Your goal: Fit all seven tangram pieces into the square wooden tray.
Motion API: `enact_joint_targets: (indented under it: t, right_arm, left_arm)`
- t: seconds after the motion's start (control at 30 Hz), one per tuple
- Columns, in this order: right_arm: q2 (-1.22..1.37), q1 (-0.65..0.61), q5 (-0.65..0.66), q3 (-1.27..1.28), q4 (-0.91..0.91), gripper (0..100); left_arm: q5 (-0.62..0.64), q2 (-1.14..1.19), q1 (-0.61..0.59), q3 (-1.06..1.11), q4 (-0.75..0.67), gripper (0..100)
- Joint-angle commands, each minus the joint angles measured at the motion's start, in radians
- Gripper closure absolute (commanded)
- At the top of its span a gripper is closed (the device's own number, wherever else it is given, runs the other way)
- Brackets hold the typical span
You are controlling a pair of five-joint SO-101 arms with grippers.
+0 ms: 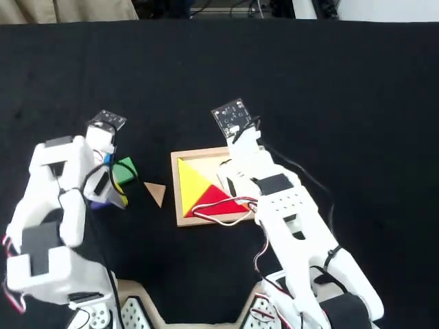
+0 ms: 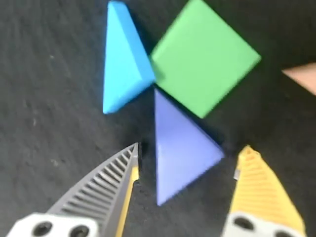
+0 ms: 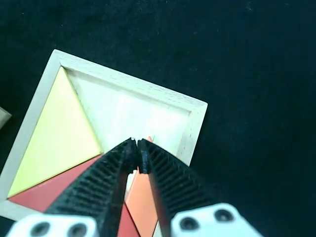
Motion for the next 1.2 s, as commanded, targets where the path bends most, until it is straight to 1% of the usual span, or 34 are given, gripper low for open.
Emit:
enact_joint_targets:
  t: [0.0, 0.1, 0.2, 0.37, 0.57, 0.7, 0.97, 1.03, 1.17]
  right_arm:
    - [0.001, 0.021, 0.0, -0.01, -0.021, 98.7]
    - [0.001, 0.021, 0.0, -0.01, -0.021, 98.7]
    - [0.001, 0.021, 0.0, -0.01, -0.021, 98.7]
    - [0.001, 0.021, 0.0, -0.01, -0.021, 98.7]
    - [0.001, 0.021, 0.0, -0.01, -0.021, 98.7]
    - [0.001, 0.021, 0.0, -0.01, -0.021, 98.7]
    - [0.001, 0.021, 0.0, -0.001, -0.026, 98.7]
    - [0.001, 0.021, 0.0, 0.012, -0.048, 98.7]
    - [0.001, 0.021, 0.0, 0.019, -0.064, 98.7]
  left_arm:
    - [-0.008, 0.107, -0.008, -0.151, 0.015, 72]
    - [-0.005, 0.157, -0.005, -0.197, 0.028, 71]
    - [-0.005, 0.158, -0.005, -0.22, 0.074, 71]
    - [0.0, 0.158, -0.005, -0.216, 0.077, 71]
    - [0.153, 0.161, -0.005, -0.222, 0.072, 72]
    - [0.16, 0.161, 0.002, -0.222, 0.074, 72]
    - [0.158, 0.16, 0.065, -0.196, 0.081, 72]
    - [0.158, 0.164, 0.065, -0.2, 0.081, 74]
    - [0.158, 0.166, 0.064, -0.199, 0.081, 84]
